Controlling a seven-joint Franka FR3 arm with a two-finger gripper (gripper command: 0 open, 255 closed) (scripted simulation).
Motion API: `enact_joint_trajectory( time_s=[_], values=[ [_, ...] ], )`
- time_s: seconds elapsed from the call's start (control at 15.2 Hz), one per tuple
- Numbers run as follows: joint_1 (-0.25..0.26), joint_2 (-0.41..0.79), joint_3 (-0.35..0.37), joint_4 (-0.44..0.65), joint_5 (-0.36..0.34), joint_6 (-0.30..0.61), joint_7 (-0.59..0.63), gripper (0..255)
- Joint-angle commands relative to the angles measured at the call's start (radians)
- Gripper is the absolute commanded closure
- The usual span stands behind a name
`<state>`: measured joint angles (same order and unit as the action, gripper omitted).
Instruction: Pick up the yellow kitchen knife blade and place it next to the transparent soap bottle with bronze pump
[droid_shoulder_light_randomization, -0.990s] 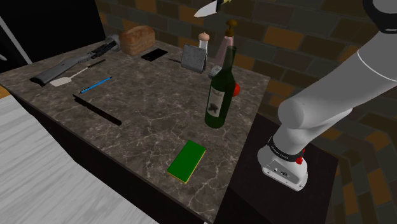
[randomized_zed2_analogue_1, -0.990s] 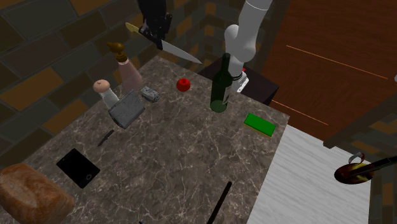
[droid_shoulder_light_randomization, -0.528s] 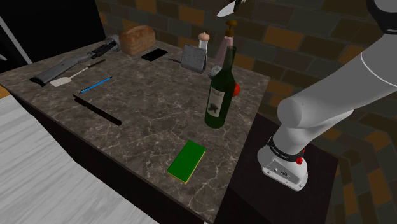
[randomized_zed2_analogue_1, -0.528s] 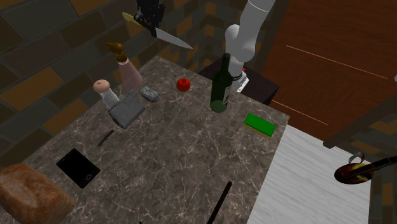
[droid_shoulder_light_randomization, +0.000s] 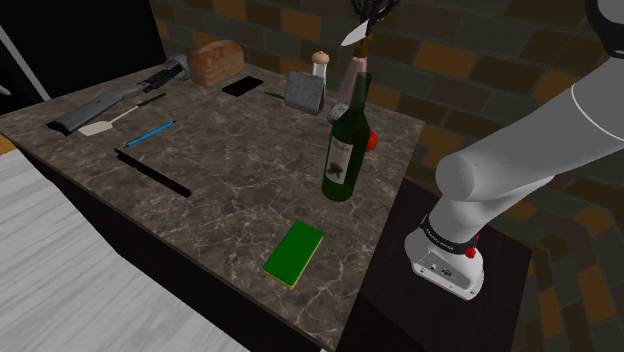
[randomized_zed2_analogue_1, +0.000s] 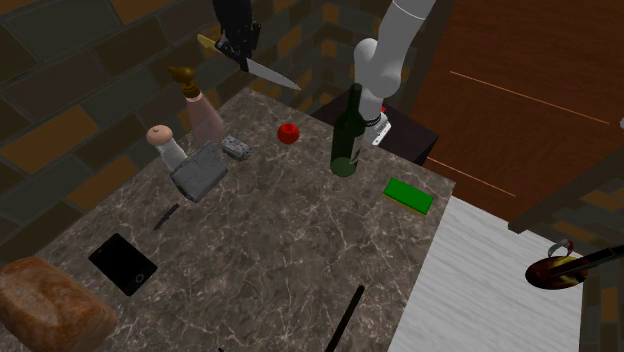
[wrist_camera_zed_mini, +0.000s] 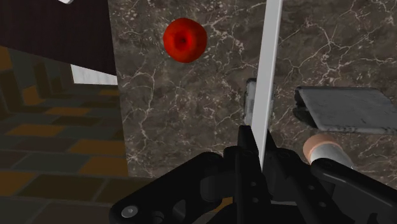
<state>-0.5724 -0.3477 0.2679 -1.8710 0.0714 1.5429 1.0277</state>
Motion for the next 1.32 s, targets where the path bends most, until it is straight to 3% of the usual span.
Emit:
enact_joint_trajectory(
  time_s=[0.0,1.25],
  values=[
    [0.002,-0.011,0.0,-0.04,0.003,0.029,-0.001,255],
    [0.011,-0.039,0.012,-0.321,0.017,0.283,-0.006,255]
  ],
)
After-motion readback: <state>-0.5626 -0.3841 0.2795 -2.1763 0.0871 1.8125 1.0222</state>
